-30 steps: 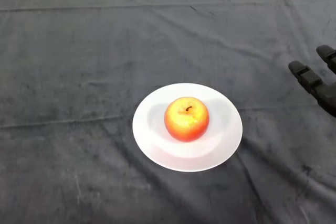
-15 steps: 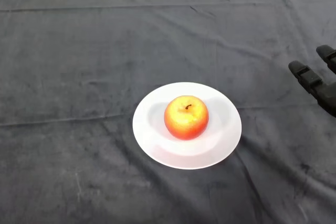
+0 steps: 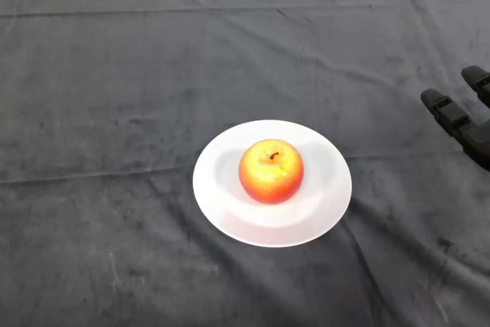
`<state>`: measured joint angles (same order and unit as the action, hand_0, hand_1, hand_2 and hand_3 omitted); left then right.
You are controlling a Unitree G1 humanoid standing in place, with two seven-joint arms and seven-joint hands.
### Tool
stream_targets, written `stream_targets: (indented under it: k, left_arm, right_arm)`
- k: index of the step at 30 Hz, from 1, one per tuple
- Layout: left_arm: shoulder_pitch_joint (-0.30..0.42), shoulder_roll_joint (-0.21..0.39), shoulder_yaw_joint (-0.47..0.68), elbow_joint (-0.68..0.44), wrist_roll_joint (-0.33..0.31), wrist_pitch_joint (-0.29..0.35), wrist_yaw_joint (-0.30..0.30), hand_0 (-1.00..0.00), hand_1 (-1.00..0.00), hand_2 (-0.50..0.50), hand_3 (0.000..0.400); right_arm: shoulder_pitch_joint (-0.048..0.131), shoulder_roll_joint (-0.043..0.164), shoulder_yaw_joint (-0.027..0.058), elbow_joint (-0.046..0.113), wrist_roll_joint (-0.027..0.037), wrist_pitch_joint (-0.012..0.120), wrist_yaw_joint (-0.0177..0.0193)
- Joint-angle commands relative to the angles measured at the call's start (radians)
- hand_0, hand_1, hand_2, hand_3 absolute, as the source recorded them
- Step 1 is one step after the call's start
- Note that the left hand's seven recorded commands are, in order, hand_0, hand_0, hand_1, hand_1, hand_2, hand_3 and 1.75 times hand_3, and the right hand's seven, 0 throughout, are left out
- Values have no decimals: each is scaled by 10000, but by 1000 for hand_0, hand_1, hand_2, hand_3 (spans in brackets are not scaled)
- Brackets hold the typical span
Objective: Move the apple to the plate
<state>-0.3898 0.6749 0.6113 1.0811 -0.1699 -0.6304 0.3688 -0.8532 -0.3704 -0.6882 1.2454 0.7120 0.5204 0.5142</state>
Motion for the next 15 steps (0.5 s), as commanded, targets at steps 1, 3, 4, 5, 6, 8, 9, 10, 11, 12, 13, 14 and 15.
stream_targets:
  k: [1,3,4,5,6,8,9,10,11,12,13,14,15]
  left_arm:
    - [-569,864,217,434,-47,-282,-91,0,0,0,0]
    - [-578,871,207,489,-51,-320,-124,0,0,0,0]
    - [-577,875,205,513,-56,-340,-141,0,0,0,0]
    - [-574,877,205,538,-61,-362,-158,0,0,0,0]
    - [-568,876,205,567,-68,-390,-176,0,0,0,0]
    - [-560,881,206,628,-82,-436,-210,0,0,0,0]
    - [-565,887,203,652,-85,-446,-220,0,0,0,0]
    - [-574,894,199,678,-87,-452,-227,0,0,0,0]
    - [-583,898,194,695,-87,-455,-229,0,0,0,0]
    - [-598,903,186,719,-85,-458,-229,0,0,0,0]
    - [-609,905,178,736,-83,-460,-226,0,0,0,0]
    - [-624,905,168,755,-79,-463,-219,0,0,0,0]
    - [-636,904,159,769,-75,-467,-212,0,0,0,0]
  right_arm:
    - [-286,-294,-216,-162,-1,7,62]
    - [-288,-296,-217,-157,-2,6,65]
    - [-289,-297,-217,-155,-3,5,66]
    - [-289,-297,-218,-152,-4,5,67]
    - [-290,-298,-218,-150,-4,5,68]
    - [-292,-300,-219,-145,-6,3,71]
    - [-293,-300,-220,-143,-6,3,72]
    - [-294,-301,-220,-141,-7,3,73]
    - [-295,-301,-220,-140,-8,2,74]
    - [-296,-302,-221,-137,-8,2,75]
    - [-296,-303,-221,-136,-9,1,76]
    - [-297,-303,-222,-134,-10,1,77]
    - [-298,-304,-222,-132,-10,1,78]
